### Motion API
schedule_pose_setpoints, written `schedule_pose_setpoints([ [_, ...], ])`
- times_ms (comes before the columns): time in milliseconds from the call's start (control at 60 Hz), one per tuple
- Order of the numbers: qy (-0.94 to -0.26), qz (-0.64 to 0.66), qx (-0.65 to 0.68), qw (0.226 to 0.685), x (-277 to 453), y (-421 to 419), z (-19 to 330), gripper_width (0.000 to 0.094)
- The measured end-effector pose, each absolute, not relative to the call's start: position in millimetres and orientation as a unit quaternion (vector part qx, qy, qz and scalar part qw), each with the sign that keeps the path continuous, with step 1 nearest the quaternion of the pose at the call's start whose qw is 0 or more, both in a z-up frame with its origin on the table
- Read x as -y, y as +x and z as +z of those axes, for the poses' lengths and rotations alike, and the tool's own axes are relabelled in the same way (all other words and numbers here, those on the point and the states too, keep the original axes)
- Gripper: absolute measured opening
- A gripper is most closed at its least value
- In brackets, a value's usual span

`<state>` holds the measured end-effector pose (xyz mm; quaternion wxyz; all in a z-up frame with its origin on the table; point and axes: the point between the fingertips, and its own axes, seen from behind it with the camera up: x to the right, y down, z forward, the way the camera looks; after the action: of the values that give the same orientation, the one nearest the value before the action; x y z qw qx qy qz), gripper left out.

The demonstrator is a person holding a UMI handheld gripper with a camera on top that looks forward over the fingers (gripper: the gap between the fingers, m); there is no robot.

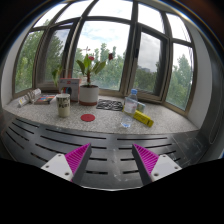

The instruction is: Pour water

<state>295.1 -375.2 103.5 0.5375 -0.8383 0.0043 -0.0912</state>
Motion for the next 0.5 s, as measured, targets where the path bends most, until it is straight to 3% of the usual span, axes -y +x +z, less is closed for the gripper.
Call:
schedule_pose_setpoints([
  [233,-0.811,-0.095,-0.027,0.577,229,388,102,0.0838],
  [500,-0.796,-0.087,-0.043,0.597,80,437,85,0.0792],
])
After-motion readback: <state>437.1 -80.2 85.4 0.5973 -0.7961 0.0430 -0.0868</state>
